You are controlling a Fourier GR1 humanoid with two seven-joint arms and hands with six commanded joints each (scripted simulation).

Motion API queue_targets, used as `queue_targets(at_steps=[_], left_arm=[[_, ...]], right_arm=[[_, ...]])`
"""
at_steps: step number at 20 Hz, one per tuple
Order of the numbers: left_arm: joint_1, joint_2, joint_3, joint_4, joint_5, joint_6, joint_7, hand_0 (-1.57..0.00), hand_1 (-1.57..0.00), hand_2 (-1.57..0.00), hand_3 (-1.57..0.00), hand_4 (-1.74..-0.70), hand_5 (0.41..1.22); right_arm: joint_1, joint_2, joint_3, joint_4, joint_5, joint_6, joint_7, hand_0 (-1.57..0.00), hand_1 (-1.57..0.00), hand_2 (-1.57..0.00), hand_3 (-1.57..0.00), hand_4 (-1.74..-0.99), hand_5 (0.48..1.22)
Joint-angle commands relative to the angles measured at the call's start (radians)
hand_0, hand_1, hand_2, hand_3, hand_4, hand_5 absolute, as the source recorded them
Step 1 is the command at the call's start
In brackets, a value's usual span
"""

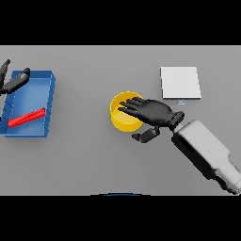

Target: Pick up the red beaker and tilt it to pour out 1 green nut into yellow bowl. Pick up the yellow bowl and place it on the metallic measuring scale.

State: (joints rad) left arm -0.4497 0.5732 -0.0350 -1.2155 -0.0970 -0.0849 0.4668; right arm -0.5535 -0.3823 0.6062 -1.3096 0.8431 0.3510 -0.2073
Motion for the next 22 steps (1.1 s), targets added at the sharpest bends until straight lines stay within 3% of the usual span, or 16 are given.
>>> queue_targets(at_steps=[1, 11, 15, 16, 17, 18, 19, 21, 22], left_arm=[[0.007, 0.003, 0.002, -0.008, 0.004, -0.004, -0.009, 0.00, 0.00, 0.00, 0.00, -0.81, 0.696], [0.002, 0.010, -0.006, 0.012, -0.016, -0.006, -0.016, 0.00, 0.00, 0.00, 0.00, -0.79, 0.708], [0.005, 0.015, 0.001, 0.013, -0.006, -0.015, -0.028, 0.00, 0.00, 0.00, 0.00, -0.79, 0.712], [0.006, 0.008, -0.005, 0.009, -0.009, -0.012, -0.026, 0.00, 0.00, 0.00, 0.00, -0.79, 0.711], [0.000, 0.013, -0.002, 0.012, -0.008, -0.014, -0.028, 0.00, 0.00, 0.00, 0.00, -0.79, 0.710], [0.000, 0.011, -0.003, 0.011, -0.010, -0.011, -0.030, 0.00, 0.00, 0.00, 0.00, -0.79, 0.710], [0.003, 0.014, -0.001, 0.014, -0.007, -0.016, -0.032, 0.00, 0.00, 0.00, 0.00, -0.79, 0.710], [0.000, 0.009, -0.002, 0.025, -0.012, -0.010, -0.034, 0.00, 0.00, 0.00, 0.00, -0.79, 0.707], [0.008, 0.016, -0.002, 0.013, -0.010, -0.015, -0.037, 0.00, 0.00, 0.00, 0.00, -0.79, 0.709]], right_arm=[[-0.018, -0.001, 0.012, 0.012, 0.005, 0.018, -0.009, 0.00, 0.00, 0.00, 0.00, -1.161, 0.658], [-0.119, 0.044, 0.082, 0.162, 0.043, 0.109, 0.005, 0.00, 0.00, 0.00, -0.01, -1.188, 0.693], [-0.135, 0.063, 0.085, 0.192, 0.046, 0.107, 0.018, -0.05, -0.06, -0.09, -0.13, -1.261, 0.809], [-0.133, 0.068, 0.090, 0.199, 0.050, 0.098, 0.005, -0.19, -0.18, -0.19, -0.21, -1.309, 0.891], [-0.130, 0.066, 0.090, 0.189, 0.049, 0.094, -0.006, -0.45, -0.41, -0.35, -0.32, -1.363, 0.957], [-0.127, 0.060, 0.089, 0.193, 0.047, 0.091, -0.017, -0.68, -0.64, -0.59, -0.57, -1.435, 1.010], [-0.139, 0.066, 0.084, 0.197, 0.041, 0.096, -0.024, -0.86, -0.83, -0.79, -0.68, -1.492, 1.052], [-0.144, 0.057, 0.090, 0.194, 0.039, 0.112, -0.039, -1.11, -1.09, -1.07, -0.88, -1.578, 1.113], [-0.142, 0.058, 0.088, 0.192, 0.034, 0.118, -0.031, -1.21, -1.19, -1.13, -0.97, -1.611, 1.135]])
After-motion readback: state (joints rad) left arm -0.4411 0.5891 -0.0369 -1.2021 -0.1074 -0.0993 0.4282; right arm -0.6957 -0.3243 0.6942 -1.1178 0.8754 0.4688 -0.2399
